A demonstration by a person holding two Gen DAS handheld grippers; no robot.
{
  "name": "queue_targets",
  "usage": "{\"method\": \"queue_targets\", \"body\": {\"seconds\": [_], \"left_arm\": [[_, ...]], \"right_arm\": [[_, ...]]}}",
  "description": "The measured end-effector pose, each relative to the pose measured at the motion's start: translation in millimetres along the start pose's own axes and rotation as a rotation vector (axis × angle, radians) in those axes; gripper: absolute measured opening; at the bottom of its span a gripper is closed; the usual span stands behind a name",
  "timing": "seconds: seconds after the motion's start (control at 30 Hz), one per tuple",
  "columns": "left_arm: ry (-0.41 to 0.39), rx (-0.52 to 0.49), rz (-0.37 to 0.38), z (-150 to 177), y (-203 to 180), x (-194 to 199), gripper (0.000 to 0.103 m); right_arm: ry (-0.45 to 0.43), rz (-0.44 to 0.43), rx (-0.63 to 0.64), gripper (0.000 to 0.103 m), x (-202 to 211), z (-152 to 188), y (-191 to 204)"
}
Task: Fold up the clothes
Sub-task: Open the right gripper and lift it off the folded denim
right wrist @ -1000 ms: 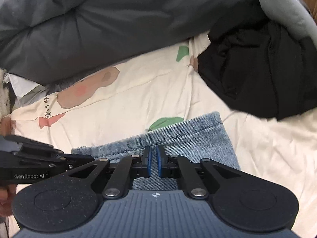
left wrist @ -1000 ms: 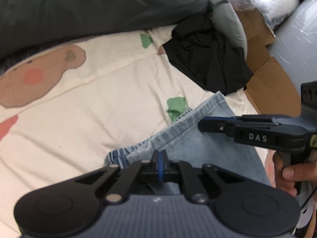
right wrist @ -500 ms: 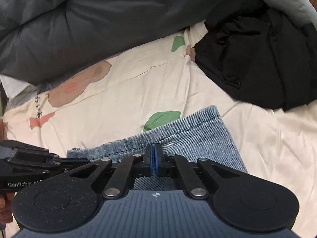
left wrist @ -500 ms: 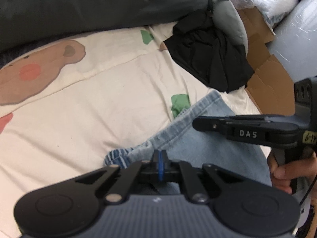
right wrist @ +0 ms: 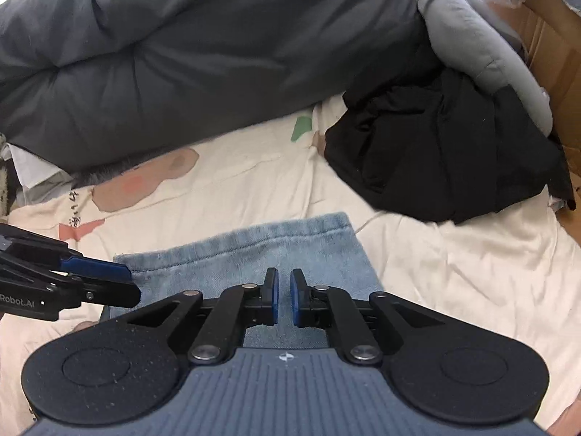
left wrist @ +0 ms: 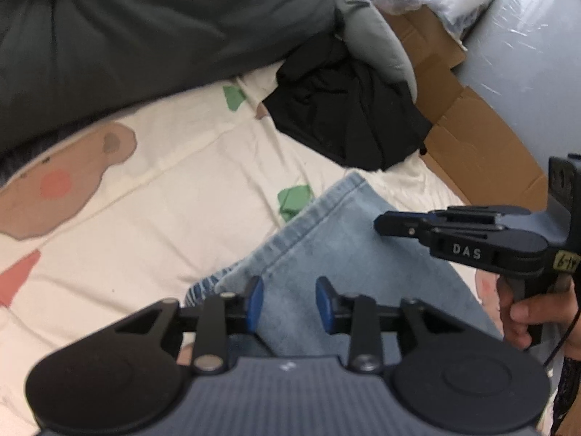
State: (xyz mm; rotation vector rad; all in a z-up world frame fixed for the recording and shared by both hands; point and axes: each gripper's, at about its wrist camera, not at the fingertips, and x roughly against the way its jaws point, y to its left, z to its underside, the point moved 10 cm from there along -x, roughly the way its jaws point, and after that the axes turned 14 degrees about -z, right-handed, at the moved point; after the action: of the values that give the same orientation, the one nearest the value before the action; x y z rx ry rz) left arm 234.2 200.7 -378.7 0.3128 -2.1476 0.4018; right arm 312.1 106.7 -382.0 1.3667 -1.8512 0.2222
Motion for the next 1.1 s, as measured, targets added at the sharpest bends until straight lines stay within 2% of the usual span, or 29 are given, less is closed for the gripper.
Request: {"method": "queue_targets", "body": {"seconds": [0.17,0.23,0.33,0.37,0.4,0.5,0.57,0.63,0.73,0.87,1.03,1.1], "left_arm": [[-0.008,-0.057,0.006,7.9,-1.1,-8.4,0.036],[-0.002,-0.057,0.017,10.1,1.4,-12.5,0.035],[0.003,-0.082,0.021,12.8,4.4,-18.2,0.024],[0.003,-0.090,0.012,12.9,6.7,-19.7,0.011],[0.010,-0.077,0.005,13.0,11.5,-22.0,0.003],[0.047,0.007,0.040,11.5,21.9,-26.2,0.003],[0.048,-0.013,0.026,8.6,19.1,-22.1,0.003],[0.034,-0.038,0.010,6.2,14.9,-15.1,0.003],[0.011,-0.029,0.017,2.6,10.9,-5.9,0.014],[-0.025,-0.043,0.024,-3.3,1.2,-0.1,0.028],[-0.004,-0.077,0.037,-4.3,-4.2,-7.9,0.029],[0.006,-0.082,0.037,-2.0,-2.2,-12.5,0.025]], "right_arm": [[0.081,0.033,0.045,0.012,-21.0,13.1,-0.4],[0.082,0.031,0.035,0.012,-24.7,16.7,-3.5],[0.101,0.040,0.030,0.012,-30.2,29.5,-8.9],[0.106,0.040,0.008,0.012,-31.1,31.8,-11.1],[0.111,0.039,-0.013,0.012,-32.1,33.7,-13.2],[0.135,0.041,-0.028,0.012,-35.3,31.6,-14.6],[0.141,0.043,-0.012,0.012,-33.1,27.3,-11.8],[0.078,0.031,-0.031,0.013,-22.3,19.2,-9.1],[-0.010,0.027,-0.039,0.013,-9.5,6.7,-4.3],[-0.038,0.014,-0.024,0.012,-14.9,-5.3,2.9],[-0.025,0.012,-0.048,0.012,-32.2,-8.8,-0.5],[-0.017,0.011,-0.059,0.016,-39.8,-5.1,-4.1]]}}
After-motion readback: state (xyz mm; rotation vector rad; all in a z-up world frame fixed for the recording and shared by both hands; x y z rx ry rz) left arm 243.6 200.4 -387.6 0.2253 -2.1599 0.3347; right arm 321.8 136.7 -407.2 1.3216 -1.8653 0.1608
